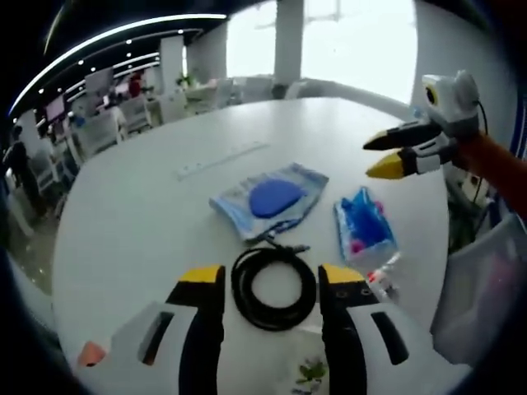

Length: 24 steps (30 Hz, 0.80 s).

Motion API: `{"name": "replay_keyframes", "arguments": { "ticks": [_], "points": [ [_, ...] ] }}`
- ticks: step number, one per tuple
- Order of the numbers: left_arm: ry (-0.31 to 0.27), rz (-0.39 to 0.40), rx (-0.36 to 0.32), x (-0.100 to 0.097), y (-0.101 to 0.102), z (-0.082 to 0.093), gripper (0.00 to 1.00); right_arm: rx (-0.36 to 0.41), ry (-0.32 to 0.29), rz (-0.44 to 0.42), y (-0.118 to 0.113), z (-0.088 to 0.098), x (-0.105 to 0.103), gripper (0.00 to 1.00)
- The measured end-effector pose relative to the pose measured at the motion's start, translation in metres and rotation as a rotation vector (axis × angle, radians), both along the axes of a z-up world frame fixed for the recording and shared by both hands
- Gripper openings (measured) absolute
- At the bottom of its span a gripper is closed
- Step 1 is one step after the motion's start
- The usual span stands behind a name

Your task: Arrange the tabletop items into an orderly group along one side of the table until the central work area is clear of visible clutter.

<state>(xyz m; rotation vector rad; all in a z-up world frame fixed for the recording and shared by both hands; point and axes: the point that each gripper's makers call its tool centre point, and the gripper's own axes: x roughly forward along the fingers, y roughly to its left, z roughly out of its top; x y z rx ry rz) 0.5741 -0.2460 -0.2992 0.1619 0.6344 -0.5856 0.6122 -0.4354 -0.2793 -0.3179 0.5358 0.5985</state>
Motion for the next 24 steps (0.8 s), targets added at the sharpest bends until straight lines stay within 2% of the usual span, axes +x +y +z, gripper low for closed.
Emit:
{"name": "replay_keyframes", "arguments": {
  "ticks": [6,13,24],
  "points": [
    [0.006,-0.016,0.007,-0.021,0.006,0.0,0.43,0.008,0.012,0.042,-0.002,0.0,-0.023,0.5],
    [0.016,-0.042,0.007,-0.042,0.007,-0.001,0.43,0.027,0.021,0.089,-0.001,0.002,-0.05,0.53],
    [0.016,-0.09,0.0,-0.066,0.004,-0.001,0.45,0.051,0.015,0.116,-0.004,0.009,-0.08,0.55]
  ]
}}
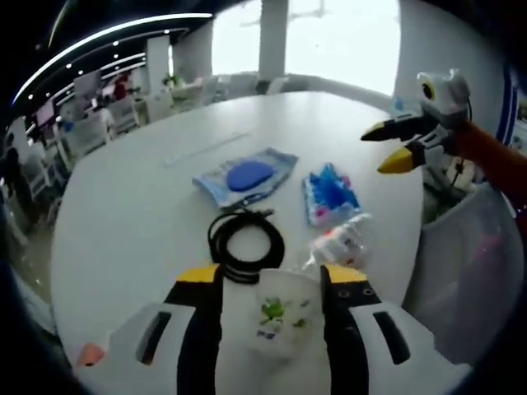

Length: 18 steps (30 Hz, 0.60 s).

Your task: Arrange the tabletop items into an orderly group along one side of the table until the central work area is clear of visible clutter.

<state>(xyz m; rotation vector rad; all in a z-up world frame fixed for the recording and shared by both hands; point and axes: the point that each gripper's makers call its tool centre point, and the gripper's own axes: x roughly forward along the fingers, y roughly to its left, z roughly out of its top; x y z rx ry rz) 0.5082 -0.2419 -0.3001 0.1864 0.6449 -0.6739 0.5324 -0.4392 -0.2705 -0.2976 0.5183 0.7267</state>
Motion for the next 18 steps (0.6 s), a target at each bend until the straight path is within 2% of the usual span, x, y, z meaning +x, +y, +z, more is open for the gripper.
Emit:
{"name": "replay_keyframes", "arguments": {
  "ticks": [7,11,18],
  "points": [
    [0.004,-0.049,-0.012,-0.01,-0.003,-0.004,0.49,0.041,0.002,0.04,0.006,0.006,-0.023,0.58],
    [0.025,-0.1,-0.008,-0.019,-0.005,-0.013,0.5,0.067,0.009,0.074,0.01,0.009,-0.035,0.61],
    [0.032,-0.138,-0.004,-0.022,-0.004,-0.021,0.52,0.122,-0.002,0.17,0.021,0.019,-0.057,0.77]
  ]
}}
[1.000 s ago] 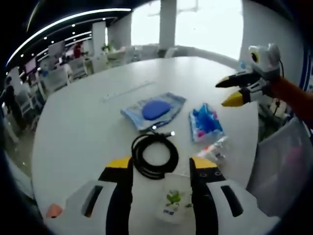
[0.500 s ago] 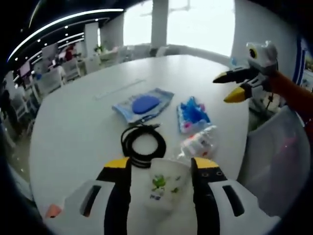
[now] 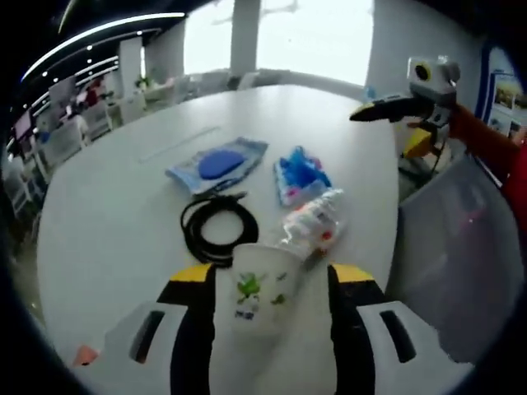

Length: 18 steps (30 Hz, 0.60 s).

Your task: Arrange the tabletop items into an orderly group along one side of the table until the central work area is clear of visible clutter.

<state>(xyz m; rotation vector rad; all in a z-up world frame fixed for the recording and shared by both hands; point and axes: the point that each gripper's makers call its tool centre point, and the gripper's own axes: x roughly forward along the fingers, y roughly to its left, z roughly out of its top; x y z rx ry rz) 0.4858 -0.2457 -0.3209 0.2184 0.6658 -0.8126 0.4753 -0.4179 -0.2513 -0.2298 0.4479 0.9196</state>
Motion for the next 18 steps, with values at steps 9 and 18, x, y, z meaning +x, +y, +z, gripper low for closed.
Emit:
{"name": "replay_keyframes", "arguments": {
  "ticks": [9,18],
  "points": [
    [0.012,-0.064,0.013,-0.001,-0.004,-0.008,0.52,0.087,0.059,0.191,0.025,0.005,-0.044,1.0],
    [0.03,-0.102,0.074,0.004,-0.006,-0.022,0.51,0.066,0.061,0.193,0.026,0.0,-0.047,1.0]
  ]
}}
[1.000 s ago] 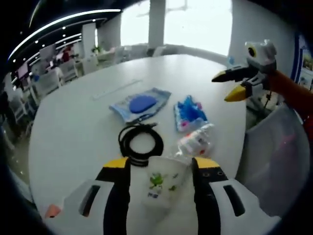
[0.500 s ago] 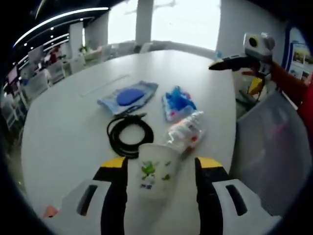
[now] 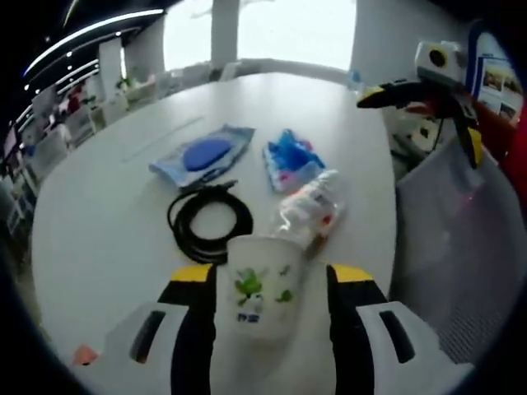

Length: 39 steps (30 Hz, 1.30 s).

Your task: Arrange the tabletop items into an orderly group along one side of the table until the central work area is clear of visible clutter.

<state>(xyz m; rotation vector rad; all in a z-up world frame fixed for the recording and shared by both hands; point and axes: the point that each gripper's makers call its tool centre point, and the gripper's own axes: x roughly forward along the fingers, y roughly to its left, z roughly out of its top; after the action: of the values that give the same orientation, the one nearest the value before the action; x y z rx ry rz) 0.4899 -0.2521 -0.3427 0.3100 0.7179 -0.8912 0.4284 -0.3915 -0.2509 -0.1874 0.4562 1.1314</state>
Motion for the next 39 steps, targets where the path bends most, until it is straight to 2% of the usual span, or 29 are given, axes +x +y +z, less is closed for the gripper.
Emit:
{"name": "replay_keyframes", "arguments": {
  "ticks": [6,16,27,33,39],
  "points": [
    [0.009,-0.036,0.038,0.004,-0.006,-0.003,0.51,0.007,-0.001,-0.007,-0.003,0.003,0.001,1.0],
    [0.093,-0.1,0.137,0.004,-0.013,-0.014,0.46,0.015,-0.006,-0.004,-0.001,0.004,-0.001,1.0],
    [0.144,-0.13,0.22,0.007,-0.013,-0.024,0.46,0.023,-0.007,-0.008,-0.001,0.004,-0.003,1.0],
    [0.161,-0.136,0.252,0.008,-0.014,-0.027,0.45,0.012,-0.009,-0.012,-0.002,0.001,-0.003,1.0],
    [0.171,-0.152,0.259,0.007,-0.021,-0.031,0.49,0.015,-0.013,-0.015,-0.002,0.002,-0.003,1.0]
  ]
}}
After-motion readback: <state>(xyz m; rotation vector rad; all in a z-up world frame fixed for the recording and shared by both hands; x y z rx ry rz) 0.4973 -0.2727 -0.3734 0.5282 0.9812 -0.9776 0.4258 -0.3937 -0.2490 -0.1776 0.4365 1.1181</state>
